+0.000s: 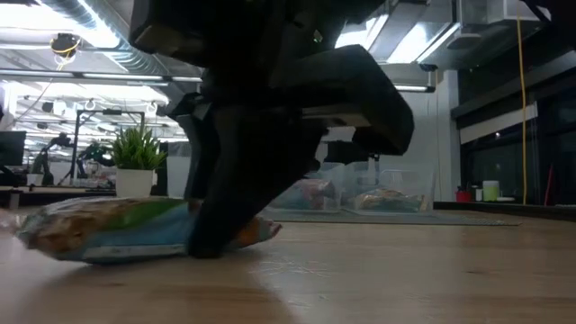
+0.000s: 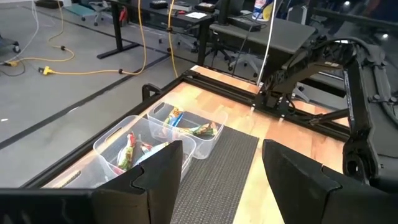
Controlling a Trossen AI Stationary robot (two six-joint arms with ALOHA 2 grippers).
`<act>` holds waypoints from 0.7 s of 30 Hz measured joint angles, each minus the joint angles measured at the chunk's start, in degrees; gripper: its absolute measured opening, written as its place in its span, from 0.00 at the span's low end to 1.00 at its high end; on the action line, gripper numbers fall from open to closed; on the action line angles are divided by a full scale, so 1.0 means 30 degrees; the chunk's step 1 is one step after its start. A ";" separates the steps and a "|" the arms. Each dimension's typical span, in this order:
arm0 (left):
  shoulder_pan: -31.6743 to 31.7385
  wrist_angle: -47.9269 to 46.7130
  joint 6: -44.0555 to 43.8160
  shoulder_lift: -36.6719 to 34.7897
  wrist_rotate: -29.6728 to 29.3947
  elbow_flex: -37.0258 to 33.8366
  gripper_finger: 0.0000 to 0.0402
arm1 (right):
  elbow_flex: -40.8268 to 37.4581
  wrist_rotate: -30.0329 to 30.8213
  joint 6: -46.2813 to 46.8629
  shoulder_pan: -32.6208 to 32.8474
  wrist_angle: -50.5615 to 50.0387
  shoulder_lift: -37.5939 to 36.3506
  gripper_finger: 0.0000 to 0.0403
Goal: Pick and place Granola Bars by type
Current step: Put the yellow granola bar into the right transparent bin
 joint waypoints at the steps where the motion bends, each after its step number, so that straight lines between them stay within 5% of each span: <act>1: 0.0000 0.0000 0.0029 0.0000 0.0000 0.0000 0.53 | 0.0000 0.0033 0.0009 -0.0032 -0.0138 -0.0026 0.19; 3: 0.0000 0.0007 0.0130 0.0000 -0.0007 0.0000 0.53 | 0.0000 0.0023 0.0115 -0.0109 -0.0396 -0.0064 0.13; 11: 0.0007 -0.0028 0.0182 -0.0007 -0.0007 0.0000 0.53 | -0.0058 0.0302 0.0933 -0.1050 -0.3505 -0.1029 0.13; 15: 0.0001 -0.0123 0.0174 -0.0064 -0.0009 -0.0007 0.53 | -0.0058 0.1747 0.1010 -0.1827 -0.5699 -0.2487 0.17; 21: 0.0000 -0.0131 0.0159 -0.0058 -0.0007 -0.0007 0.53 | -0.0055 0.2510 0.1940 -0.3233 -0.7471 -0.5667 0.11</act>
